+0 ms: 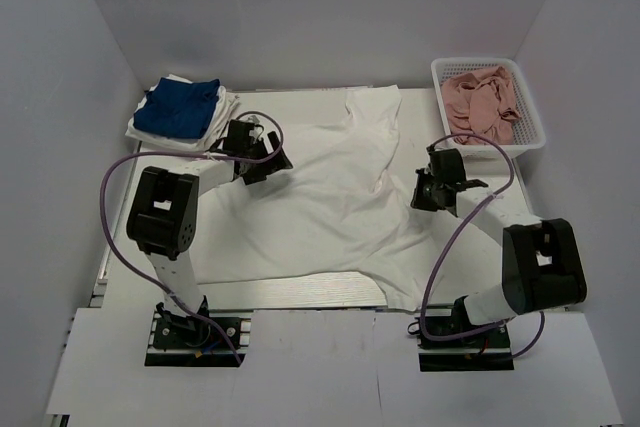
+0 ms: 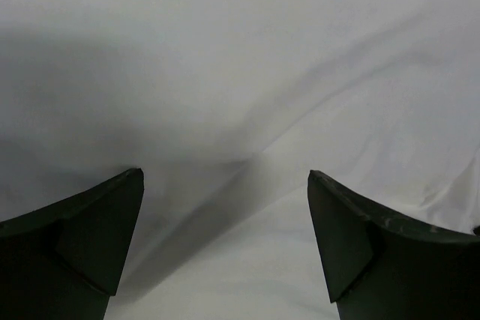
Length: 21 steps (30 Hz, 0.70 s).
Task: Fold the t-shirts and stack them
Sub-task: Flatten out the tshirt
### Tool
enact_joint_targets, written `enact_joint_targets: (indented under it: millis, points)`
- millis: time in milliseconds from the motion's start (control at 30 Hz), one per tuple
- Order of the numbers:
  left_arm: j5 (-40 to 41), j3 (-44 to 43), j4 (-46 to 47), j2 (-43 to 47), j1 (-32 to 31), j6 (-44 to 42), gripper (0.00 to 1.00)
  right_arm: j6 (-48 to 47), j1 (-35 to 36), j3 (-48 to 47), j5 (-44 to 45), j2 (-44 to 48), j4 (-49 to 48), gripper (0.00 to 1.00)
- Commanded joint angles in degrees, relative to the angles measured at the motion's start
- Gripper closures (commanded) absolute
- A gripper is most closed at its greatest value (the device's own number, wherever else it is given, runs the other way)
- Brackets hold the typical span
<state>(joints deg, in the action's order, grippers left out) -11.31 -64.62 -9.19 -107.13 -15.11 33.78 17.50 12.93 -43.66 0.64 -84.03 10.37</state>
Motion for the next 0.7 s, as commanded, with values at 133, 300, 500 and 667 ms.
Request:
enact_joint_targets:
  millis: [133, 300, 500, 667]
  points:
    - [-0.73, 1.16, 0.31, -1.41, -0.18, -0.47, 0.0, -1.85, 0.34, 2.01, 3.39, 10.2, -1.59, 1.0]
    - [1.82, 0.55, -2.15, -2.64, 0.43, -1.0, 0.0, 4.12, 0.0, 2.53, 12.26, 17.66, 1.39, 1.0]
    - [3.84, 0.02, -4.25, -4.22, 0.96, -1.52, 0.0, 17.46, -0.1, 2.52, 26.86, 24.52, 19.14, 1.0]
    - [3.84, -0.51, -4.26, -4.75, 0.96, -1.52, 0.0, 22.4, -0.18, 8.04, 27.13, 24.88, 26.8, 1.0]
